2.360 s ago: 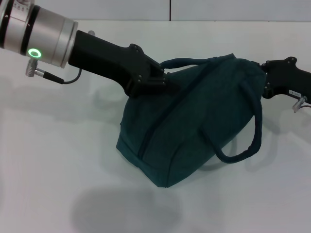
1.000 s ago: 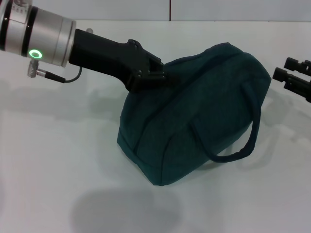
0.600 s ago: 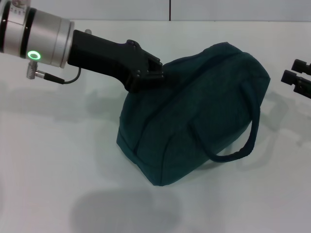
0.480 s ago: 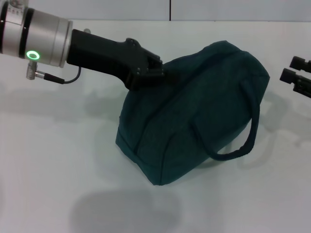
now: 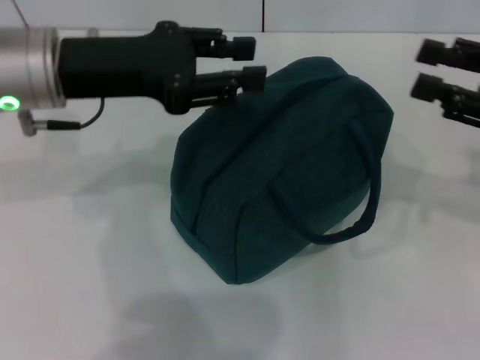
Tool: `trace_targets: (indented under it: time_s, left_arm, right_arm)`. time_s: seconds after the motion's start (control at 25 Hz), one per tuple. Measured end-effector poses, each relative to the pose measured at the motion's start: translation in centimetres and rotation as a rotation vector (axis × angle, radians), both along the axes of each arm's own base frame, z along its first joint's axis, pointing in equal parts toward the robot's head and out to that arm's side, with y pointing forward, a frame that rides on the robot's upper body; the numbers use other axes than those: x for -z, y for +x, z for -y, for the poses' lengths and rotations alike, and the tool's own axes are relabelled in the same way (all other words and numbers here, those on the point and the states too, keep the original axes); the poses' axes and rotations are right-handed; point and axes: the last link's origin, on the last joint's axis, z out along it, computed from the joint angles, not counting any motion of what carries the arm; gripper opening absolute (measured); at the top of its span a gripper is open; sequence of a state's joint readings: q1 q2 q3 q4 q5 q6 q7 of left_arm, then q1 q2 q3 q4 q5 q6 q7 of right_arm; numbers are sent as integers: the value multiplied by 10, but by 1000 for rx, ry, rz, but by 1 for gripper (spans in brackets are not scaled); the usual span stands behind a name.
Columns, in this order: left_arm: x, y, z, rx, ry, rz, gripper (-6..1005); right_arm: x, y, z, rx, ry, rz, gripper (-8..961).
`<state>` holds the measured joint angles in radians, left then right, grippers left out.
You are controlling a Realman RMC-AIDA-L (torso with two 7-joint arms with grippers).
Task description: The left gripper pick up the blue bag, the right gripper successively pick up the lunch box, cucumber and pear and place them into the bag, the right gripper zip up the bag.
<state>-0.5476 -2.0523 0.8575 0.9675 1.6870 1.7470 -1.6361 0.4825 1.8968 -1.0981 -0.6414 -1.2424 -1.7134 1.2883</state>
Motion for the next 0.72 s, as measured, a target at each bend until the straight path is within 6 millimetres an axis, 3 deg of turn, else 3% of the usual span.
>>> trace_targets:
  time_s: [0.36, 0.56, 0.72]
  left_arm:
    - [17, -21, 25, 15, 2, 139, 537]
    - [21, -23, 31, 24, -10, 164, 740]
    - [24, -24, 33, 18, -25, 174, 835]
  right_arm:
    - [15, -30, -7, -89, -159, 102, 595]
    - [22, -35, -6, -108, -201, 143, 605]
    - [26, -40, -3, -133, -211, 159, 613]
